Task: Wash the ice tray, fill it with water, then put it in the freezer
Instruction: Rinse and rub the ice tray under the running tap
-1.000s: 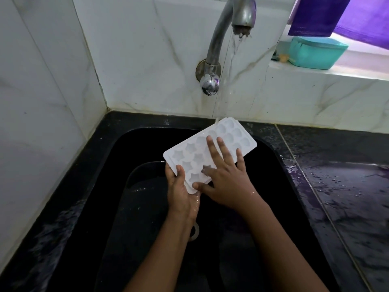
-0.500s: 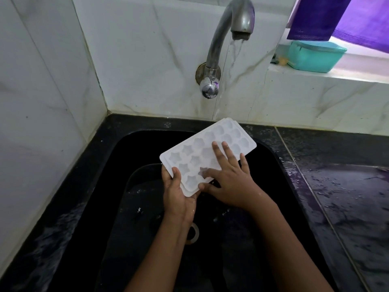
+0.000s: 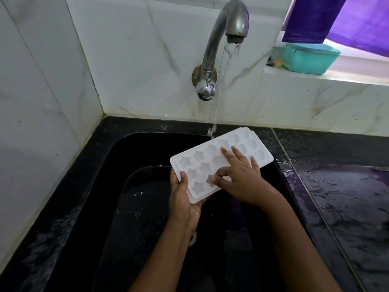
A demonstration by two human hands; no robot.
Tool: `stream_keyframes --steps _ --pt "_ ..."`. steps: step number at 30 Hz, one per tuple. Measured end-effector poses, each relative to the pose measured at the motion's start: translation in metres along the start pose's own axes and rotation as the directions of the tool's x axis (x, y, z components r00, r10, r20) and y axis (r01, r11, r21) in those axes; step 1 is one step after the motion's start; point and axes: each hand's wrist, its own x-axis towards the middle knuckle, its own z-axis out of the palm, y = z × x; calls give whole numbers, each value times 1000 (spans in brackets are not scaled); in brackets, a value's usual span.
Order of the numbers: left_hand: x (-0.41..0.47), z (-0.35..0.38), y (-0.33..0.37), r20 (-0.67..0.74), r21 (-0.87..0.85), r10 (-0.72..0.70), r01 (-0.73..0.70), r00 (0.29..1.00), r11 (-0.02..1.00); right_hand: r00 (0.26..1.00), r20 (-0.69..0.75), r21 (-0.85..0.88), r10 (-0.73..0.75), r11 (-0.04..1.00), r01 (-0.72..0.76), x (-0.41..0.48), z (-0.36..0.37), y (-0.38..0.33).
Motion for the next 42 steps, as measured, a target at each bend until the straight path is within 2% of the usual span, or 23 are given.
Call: stream_keyframes --steps 4,6,11,20,28,34,38,42 --pt "-1 0 -5 10 75 -48 48 999 996 977 -214 40 8 999 1 1 -1 5" --pt "0 0 -8 6 79 -78 77 997 994 963 -269 45 -23 998 36 3 3 4" --pt "3 0 -9 -1 114 -121 120 993 986 965 -240 -42 -107 994 100 10 19 -1" --pt "5 -2 -9 14 102 -193 191 981 976 968 -219 -147 -123 985 92 17 44 -8" --pt "4 -1 -10 41 129 -185 179 982 975 927 -352 -179 -131 981 71 18 48 -4" --pt "12 7 -8 42 112 -166 160 985 981 943 -310 -131 -121 988 84 28 43 -2" --pt "15 11 -10 45 137 -151 144 987 980 939 -326 -215 -108 976 37 33 35 3" --pt "18 8 -4 30 143 -134 129 990 981 938 -298 -227 -176 968 110 37 38 -1"
